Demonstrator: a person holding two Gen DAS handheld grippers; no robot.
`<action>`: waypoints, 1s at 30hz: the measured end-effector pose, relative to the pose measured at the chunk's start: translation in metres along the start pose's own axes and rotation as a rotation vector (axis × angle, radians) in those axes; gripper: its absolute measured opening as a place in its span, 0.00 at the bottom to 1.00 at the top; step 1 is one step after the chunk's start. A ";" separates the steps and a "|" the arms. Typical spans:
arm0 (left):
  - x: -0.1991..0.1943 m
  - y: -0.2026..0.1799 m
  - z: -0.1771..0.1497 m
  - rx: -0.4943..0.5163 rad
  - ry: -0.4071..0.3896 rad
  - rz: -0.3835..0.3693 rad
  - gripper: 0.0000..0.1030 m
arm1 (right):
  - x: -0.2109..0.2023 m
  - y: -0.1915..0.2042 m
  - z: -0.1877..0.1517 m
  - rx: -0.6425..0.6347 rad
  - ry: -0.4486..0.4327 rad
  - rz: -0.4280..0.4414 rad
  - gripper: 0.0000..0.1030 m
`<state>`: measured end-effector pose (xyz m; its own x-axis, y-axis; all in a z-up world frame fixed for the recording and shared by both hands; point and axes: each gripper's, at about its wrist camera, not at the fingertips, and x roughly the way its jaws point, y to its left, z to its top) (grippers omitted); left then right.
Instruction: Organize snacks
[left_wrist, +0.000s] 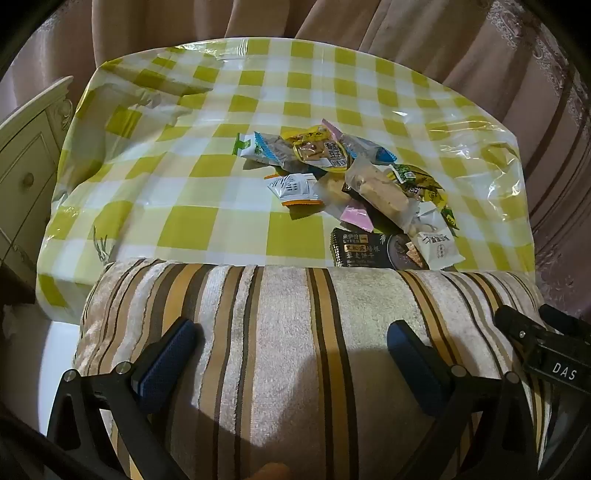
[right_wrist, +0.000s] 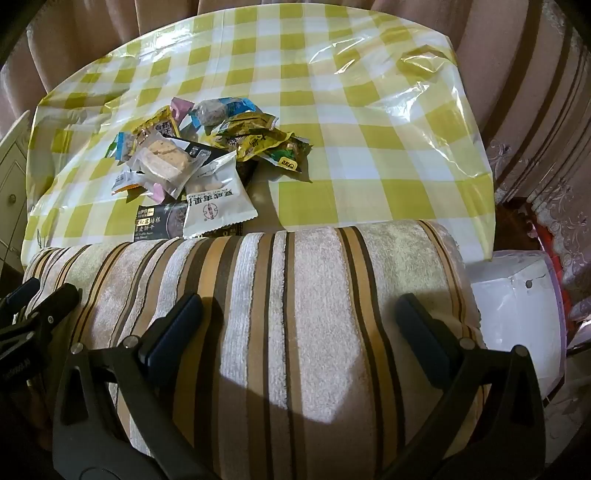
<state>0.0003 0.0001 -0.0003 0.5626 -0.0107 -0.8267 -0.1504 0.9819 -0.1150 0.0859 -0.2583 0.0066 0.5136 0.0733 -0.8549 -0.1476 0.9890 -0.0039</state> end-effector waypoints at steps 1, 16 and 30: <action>0.000 0.000 0.000 0.001 0.001 0.001 1.00 | 0.000 0.000 0.000 0.001 0.015 0.001 1.00; -0.004 -0.001 -0.003 -0.008 -0.036 0.024 1.00 | 0.001 0.000 -0.003 -0.006 0.008 -0.004 1.00; -0.003 -0.006 -0.003 0.008 -0.033 0.052 1.00 | -0.001 0.000 -0.004 -0.010 0.003 -0.012 1.00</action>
<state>-0.0027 -0.0066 0.0012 0.5807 0.0469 -0.8127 -0.1736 0.9825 -0.0673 0.0823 -0.2588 0.0059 0.5131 0.0613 -0.8561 -0.1500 0.9885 -0.0191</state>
